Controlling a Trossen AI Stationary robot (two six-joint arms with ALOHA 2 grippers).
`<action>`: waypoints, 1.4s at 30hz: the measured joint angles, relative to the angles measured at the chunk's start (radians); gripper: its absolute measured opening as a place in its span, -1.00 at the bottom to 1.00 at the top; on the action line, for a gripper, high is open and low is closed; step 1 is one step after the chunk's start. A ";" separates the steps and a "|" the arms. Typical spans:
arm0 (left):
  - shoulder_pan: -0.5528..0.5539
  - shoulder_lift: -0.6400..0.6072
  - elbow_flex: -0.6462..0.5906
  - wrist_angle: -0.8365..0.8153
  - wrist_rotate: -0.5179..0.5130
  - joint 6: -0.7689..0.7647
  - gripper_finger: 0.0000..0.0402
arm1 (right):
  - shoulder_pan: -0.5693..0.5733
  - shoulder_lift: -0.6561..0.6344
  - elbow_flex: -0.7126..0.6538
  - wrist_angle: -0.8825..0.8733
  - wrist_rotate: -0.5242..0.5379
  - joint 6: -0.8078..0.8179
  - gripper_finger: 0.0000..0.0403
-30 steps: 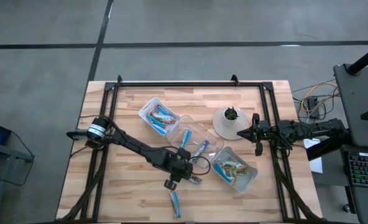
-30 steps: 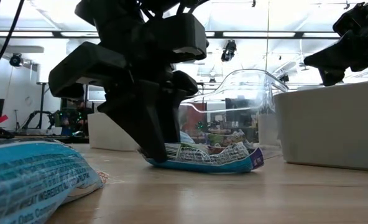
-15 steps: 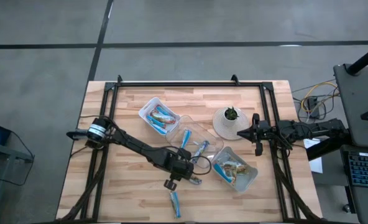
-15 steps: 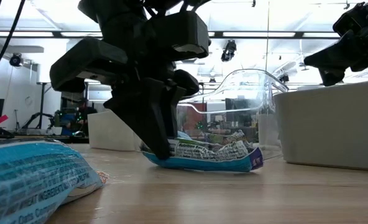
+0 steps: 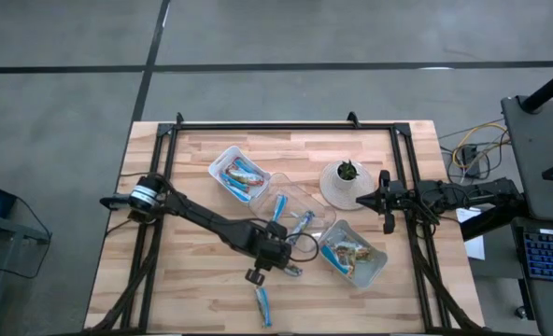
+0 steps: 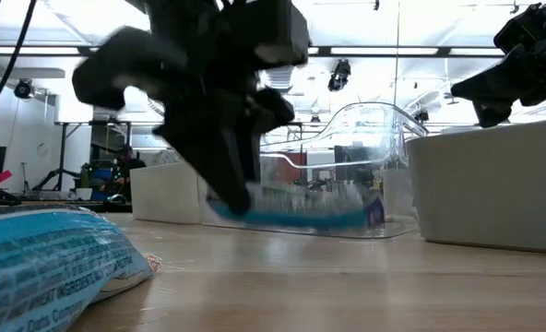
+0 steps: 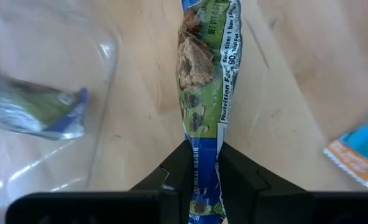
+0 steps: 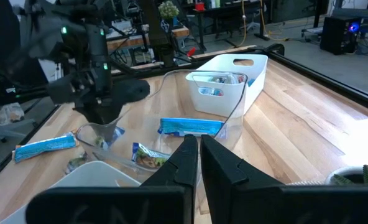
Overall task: Pick and place Granola Bars by type
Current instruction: Put the blue granola bar into the transparent bin
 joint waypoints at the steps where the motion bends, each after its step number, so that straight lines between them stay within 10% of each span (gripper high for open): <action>1: 0.000 -0.008 0.003 -0.006 0.000 0.000 -0.75 | 0.000 0.000 0.000 0.000 0.000 0.000 -0.94; 17: 0.051 -0.305 0.001 -0.087 -0.019 -0.177 -0.75 | 0.000 0.000 0.000 0.001 0.002 0.000 -0.94; 33: 0.278 -0.330 0.027 0.020 0.002 -1.032 -0.75 | 0.000 0.000 0.000 0.001 0.000 0.000 -0.94; 42: 0.282 -0.323 -0.014 0.048 0.004 -1.104 -0.75 | 0.000 0.000 0.000 0.000 0.000 0.000 -0.94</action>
